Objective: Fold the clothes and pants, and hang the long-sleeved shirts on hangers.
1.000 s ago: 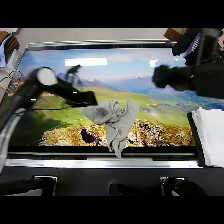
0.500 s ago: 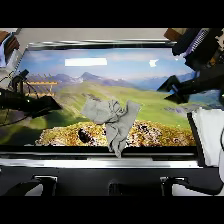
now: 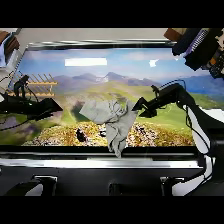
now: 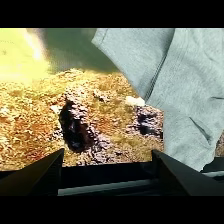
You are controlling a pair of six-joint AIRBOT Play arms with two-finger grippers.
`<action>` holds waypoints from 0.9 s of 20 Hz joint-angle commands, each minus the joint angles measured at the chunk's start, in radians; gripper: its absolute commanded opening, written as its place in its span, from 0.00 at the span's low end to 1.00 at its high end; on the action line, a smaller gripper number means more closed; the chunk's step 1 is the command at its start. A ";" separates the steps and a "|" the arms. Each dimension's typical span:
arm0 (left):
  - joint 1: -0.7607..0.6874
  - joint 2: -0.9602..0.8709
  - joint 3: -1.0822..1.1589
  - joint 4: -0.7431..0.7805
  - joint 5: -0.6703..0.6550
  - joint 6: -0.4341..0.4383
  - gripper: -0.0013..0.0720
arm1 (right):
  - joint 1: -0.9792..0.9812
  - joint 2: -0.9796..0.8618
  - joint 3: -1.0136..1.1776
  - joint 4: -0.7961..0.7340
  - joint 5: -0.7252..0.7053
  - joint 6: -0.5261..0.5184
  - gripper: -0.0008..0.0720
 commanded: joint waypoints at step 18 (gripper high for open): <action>-0.136 -0.498 -0.159 -0.574 0.513 0.395 0.84 | 0.071 0.140 -0.003 -0.040 0.079 0.049 0.06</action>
